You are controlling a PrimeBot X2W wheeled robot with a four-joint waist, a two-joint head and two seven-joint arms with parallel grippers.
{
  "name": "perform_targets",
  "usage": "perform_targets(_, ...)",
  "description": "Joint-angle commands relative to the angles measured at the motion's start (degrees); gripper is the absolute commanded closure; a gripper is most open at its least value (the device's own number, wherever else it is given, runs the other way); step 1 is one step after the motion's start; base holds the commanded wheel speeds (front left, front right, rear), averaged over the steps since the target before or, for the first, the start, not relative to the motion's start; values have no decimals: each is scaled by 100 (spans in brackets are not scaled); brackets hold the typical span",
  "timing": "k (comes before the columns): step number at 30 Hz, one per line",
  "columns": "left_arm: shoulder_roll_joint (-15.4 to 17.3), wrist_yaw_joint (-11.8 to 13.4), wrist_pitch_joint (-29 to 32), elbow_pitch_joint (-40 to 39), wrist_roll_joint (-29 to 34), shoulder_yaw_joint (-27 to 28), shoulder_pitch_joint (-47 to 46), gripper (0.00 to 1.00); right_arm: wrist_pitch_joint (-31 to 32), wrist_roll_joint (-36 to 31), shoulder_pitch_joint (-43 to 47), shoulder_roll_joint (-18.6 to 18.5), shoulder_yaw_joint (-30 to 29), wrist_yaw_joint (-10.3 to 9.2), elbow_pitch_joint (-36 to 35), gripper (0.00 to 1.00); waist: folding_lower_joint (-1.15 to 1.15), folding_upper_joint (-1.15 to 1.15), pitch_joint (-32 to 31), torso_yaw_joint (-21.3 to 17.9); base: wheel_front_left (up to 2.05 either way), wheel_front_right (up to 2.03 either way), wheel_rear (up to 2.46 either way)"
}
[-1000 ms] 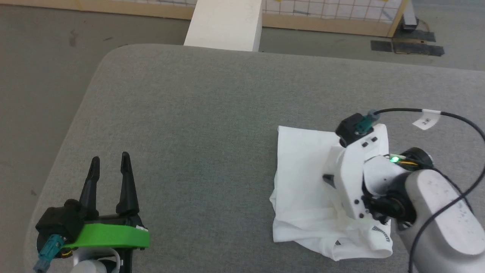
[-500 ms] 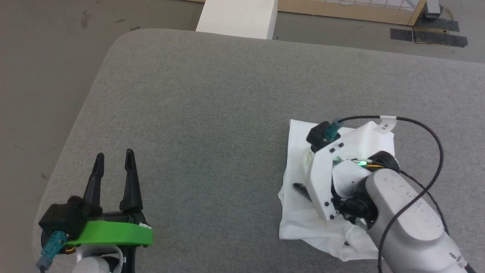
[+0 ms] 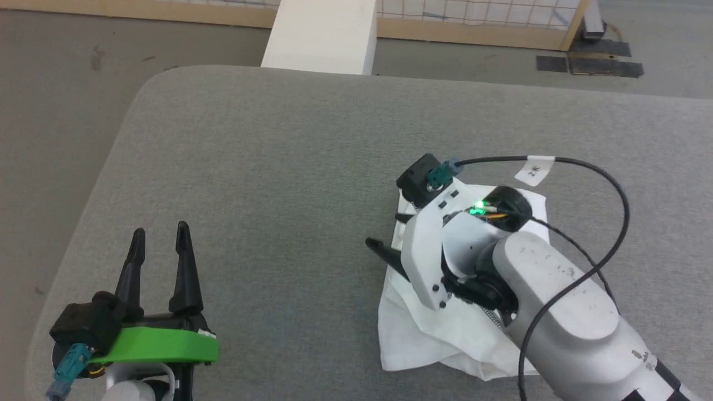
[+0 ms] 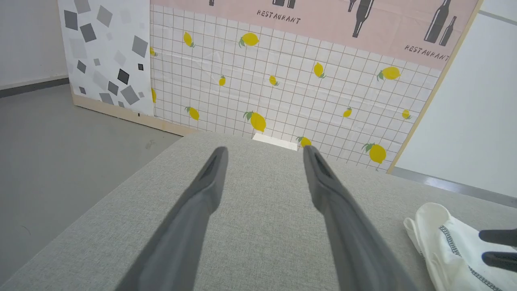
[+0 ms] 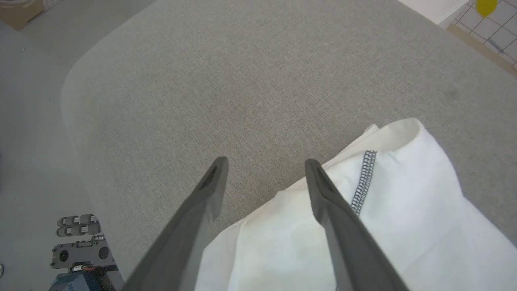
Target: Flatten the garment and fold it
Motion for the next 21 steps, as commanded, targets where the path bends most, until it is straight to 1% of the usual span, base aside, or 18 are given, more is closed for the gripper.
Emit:
perform_targets(1,-10,-24,-27,-36,38,34,53,0,-157,-17,-128,-43,-67,-9,-60,0,0,0,-105,-185,0,0,0)
perform_targets(4,1,-12,-27,-74,77,91,84,0,-470,-259,-101,-141,-476,-9,-86,0,0,0,-165,-331,0,0,0)
perform_targets(8,-1,6,-27,-116,99,154,138,0,-602,-922,208,-249,-1361,-9,-25,0,0,0,-259,-516,0,0,0)
perform_targets(11,-4,5,-27,-128,98,148,185,0,-418,-1476,637,-227,-2017,-9,-21,0,0,0,-291,-620,0,0,0)
perform_targets(13,-6,2,-27,-126,93,116,195,0,-200,-1734,950,-148,-2327,-9,-40,0,0,0,-273,-635,0,0,0)
perform_targets(16,-8,-2,-27,-121,79,64,174,0,97,-1926,1368,17,-2605,-9,-83,0,0,0,-214,-618,0,0,0)
perform_targets(21,-10,-11,-27,-93,79,-34,111,0,484,-2168,1857,184,-2847,-9,-88,0,0,0,-88,-519,0,0,0)
